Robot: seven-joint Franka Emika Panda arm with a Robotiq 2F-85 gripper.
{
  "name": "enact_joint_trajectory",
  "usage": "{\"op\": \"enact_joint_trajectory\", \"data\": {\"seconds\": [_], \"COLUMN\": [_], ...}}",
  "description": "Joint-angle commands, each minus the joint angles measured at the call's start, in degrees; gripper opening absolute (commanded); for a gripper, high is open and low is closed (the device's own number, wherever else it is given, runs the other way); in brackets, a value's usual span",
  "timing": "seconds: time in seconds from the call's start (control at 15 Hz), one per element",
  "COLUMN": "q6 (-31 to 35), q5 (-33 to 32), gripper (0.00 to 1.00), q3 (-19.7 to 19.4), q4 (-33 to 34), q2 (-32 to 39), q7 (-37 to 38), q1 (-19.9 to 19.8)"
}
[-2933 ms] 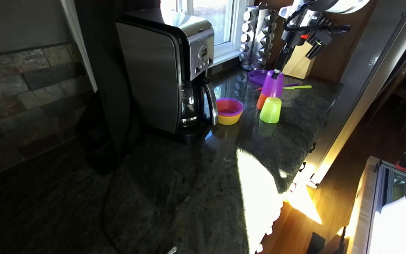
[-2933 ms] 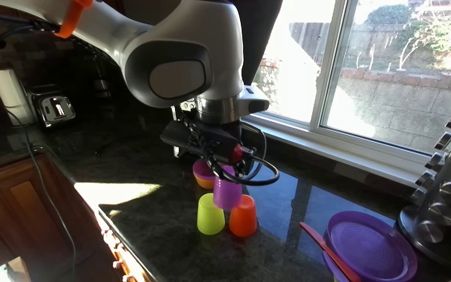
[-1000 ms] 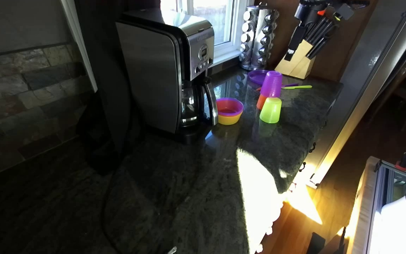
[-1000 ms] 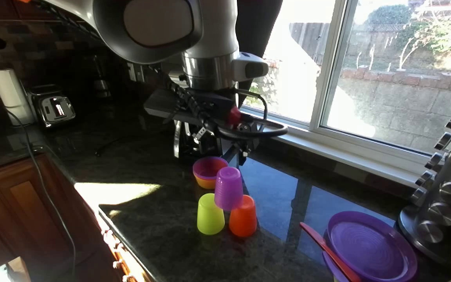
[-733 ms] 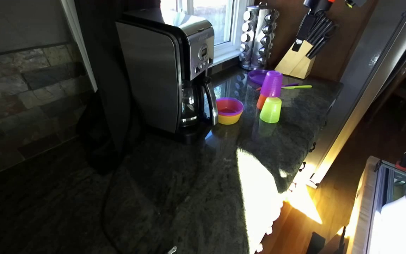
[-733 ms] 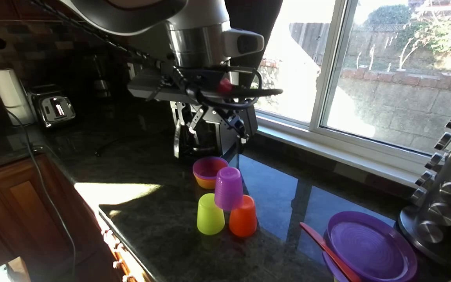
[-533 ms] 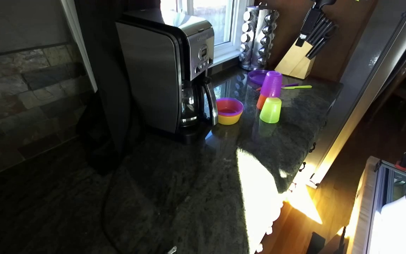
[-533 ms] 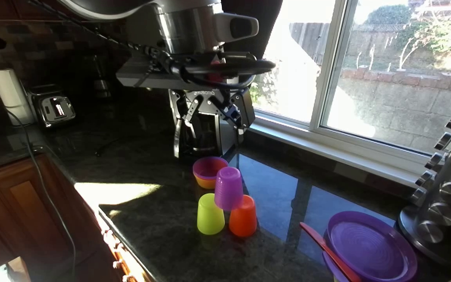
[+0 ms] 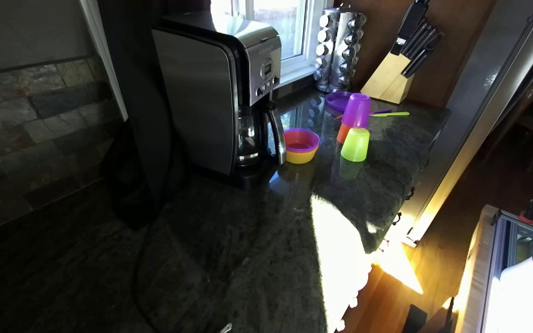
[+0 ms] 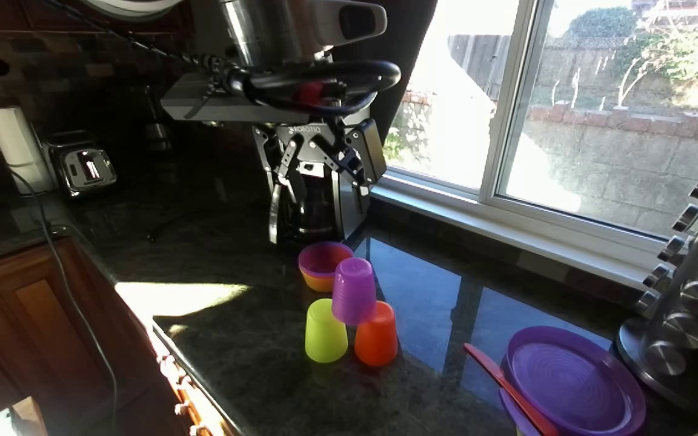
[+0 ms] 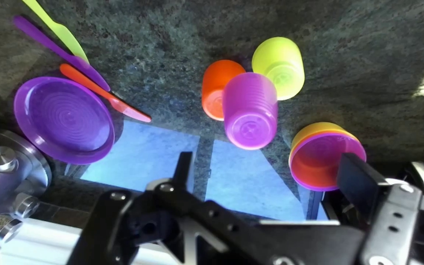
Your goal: Move the yellow cup closer to the orange cup then place the purple cup on top of the two cups to make a tower.
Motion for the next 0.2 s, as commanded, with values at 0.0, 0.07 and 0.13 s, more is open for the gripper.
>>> {"op": "enact_joint_trajectory", "data": {"seconds": [0.0, 0.07, 0.13], "q6": [-0.13, -0.13, -0.13], "q5": [-0.29, -0.29, -0.29], "gripper": [1.0, 1.0, 1.0], "q3": [-0.49, -0.48, -0.48], "q4": [0.02, -0.06, -0.15], "q2": [-0.05, -0.06, -0.09], "q7": [0.27, 0.29, 0.31], "q1": [0.59, 0.59, 0.59]}}
